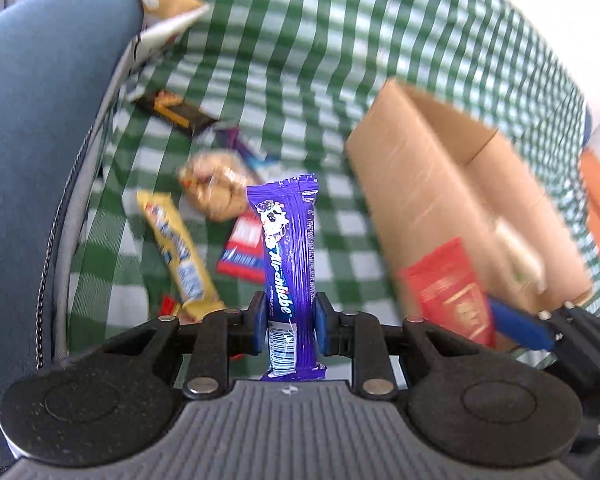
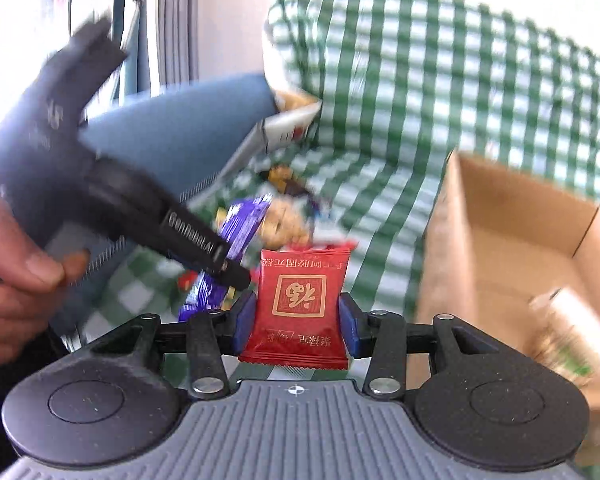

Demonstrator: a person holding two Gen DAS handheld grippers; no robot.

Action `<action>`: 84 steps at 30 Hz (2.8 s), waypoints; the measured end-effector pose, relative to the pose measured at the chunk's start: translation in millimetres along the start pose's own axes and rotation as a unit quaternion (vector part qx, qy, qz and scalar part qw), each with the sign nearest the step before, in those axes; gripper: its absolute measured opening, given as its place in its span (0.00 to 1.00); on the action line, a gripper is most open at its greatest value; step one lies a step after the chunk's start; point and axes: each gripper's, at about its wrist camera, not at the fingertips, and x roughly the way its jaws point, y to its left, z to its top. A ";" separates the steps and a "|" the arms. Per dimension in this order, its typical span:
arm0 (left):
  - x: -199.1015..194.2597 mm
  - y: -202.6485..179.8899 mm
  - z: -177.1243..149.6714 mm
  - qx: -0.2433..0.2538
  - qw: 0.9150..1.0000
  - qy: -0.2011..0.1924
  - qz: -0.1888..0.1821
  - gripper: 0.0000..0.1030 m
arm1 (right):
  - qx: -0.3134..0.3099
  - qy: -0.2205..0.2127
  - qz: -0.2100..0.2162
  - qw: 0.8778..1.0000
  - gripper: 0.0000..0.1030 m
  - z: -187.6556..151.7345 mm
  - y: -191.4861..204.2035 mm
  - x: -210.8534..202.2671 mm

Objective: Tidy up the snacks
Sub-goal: 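Lift and carry the purple bar and red packet over the cardboard box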

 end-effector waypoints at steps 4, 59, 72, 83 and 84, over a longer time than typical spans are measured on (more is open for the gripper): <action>-17.3 -8.6 9.6 -0.024 0.998 -0.040 -0.032 0.25 | 0.016 -0.045 -0.018 0.999 0.45 27.9 -29.3 -16.0; 21.3 -190.9 6.3 0.100 0.972 -0.164 -0.138 0.25 | 0.128 -0.087 -0.145 0.977 0.45 10.7 -212.5 -33.0; 36.8 -204.3 8.3 0.097 0.971 -0.160 -0.150 0.25 | 0.117 -0.071 -0.158 0.978 0.45 13.0 -214.3 -21.3; 38.8 -208.1 8.1 0.105 0.969 -0.159 -0.158 0.25 | 0.109 -0.068 -0.163 0.978 0.45 12.7 -210.8 -17.6; 38.8 -207.9 8.2 0.104 0.969 -0.159 -0.158 0.25 | 0.109 -0.068 -0.162 0.978 0.45 12.4 -211.2 -17.6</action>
